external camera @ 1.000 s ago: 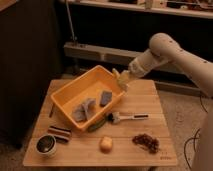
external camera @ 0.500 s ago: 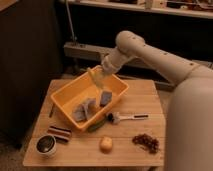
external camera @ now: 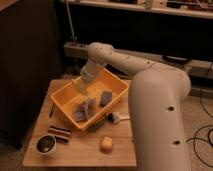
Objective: Place banana in tray
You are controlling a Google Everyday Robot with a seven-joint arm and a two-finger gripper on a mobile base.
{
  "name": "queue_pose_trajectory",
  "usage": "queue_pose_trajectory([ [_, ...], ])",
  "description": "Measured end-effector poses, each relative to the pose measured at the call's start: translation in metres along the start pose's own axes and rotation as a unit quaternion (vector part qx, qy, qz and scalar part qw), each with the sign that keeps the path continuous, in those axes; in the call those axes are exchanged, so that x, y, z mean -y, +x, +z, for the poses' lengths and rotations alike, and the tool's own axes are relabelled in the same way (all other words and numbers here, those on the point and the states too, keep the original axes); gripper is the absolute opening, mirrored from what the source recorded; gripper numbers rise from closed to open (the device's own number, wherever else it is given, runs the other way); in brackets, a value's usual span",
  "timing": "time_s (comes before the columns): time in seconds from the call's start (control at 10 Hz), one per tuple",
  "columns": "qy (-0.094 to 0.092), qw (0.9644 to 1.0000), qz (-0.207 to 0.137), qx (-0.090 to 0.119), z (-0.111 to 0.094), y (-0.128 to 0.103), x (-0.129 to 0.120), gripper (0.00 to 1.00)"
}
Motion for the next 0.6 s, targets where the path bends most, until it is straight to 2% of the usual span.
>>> queue_pose_trajectory([
  [0.2, 0.003, 0.9997, 0.002, -0.023, 0.026, 0.014, 0.011, 0.8],
  [0.4, 0.002, 0.9989, 0.006, -0.047, 0.046, 0.034, 0.022, 0.8],
  [0.6, -0.004, 0.9985, 0.007, -0.055, 0.05, 0.044, 0.026, 0.8],
])
